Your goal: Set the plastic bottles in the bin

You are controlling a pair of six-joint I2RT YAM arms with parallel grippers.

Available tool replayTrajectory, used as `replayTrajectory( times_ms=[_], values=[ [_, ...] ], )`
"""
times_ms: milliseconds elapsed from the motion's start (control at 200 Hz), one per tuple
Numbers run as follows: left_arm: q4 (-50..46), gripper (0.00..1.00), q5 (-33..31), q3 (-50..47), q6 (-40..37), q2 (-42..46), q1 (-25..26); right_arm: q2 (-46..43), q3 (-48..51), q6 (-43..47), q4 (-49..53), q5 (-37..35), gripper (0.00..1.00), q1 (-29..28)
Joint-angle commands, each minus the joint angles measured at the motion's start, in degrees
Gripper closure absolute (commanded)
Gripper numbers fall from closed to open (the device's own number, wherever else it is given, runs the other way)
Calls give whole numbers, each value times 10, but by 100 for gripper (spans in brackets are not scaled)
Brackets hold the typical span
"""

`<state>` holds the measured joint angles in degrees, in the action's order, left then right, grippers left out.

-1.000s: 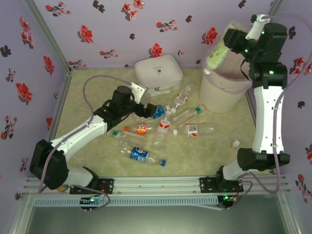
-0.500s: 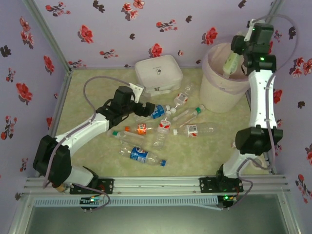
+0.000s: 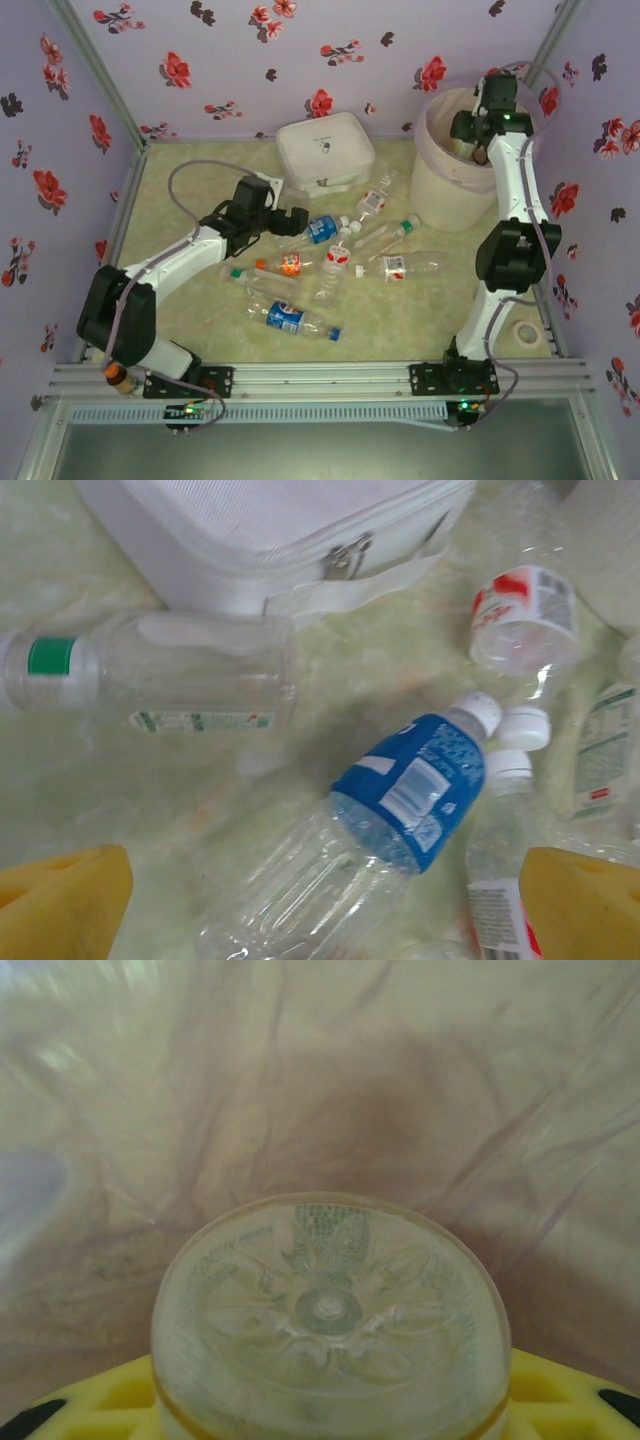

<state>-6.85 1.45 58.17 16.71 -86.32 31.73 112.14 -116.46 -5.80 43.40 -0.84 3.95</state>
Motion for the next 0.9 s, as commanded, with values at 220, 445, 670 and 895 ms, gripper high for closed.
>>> replayTrajectory(
  times_ms=[220, 445, 670, 895],
  values=[
    [-31, 0, -21, 5, 89, -38, -37, 26, 51, -38, 5, 19, 43, -3],
    [-68, 0, -65, 34, 280, -81, -60, 7, 56, -46, 13, 14, 14, 0],
    [-66, 0, -71, 70, 379, -118, -58, -26, 35, -35, 51, -7, 1, 3],
    [-180, 0, -120, 174, 496, -190, -60, -73, 21, -44, 76, -1, 1, 20]
  ],
)
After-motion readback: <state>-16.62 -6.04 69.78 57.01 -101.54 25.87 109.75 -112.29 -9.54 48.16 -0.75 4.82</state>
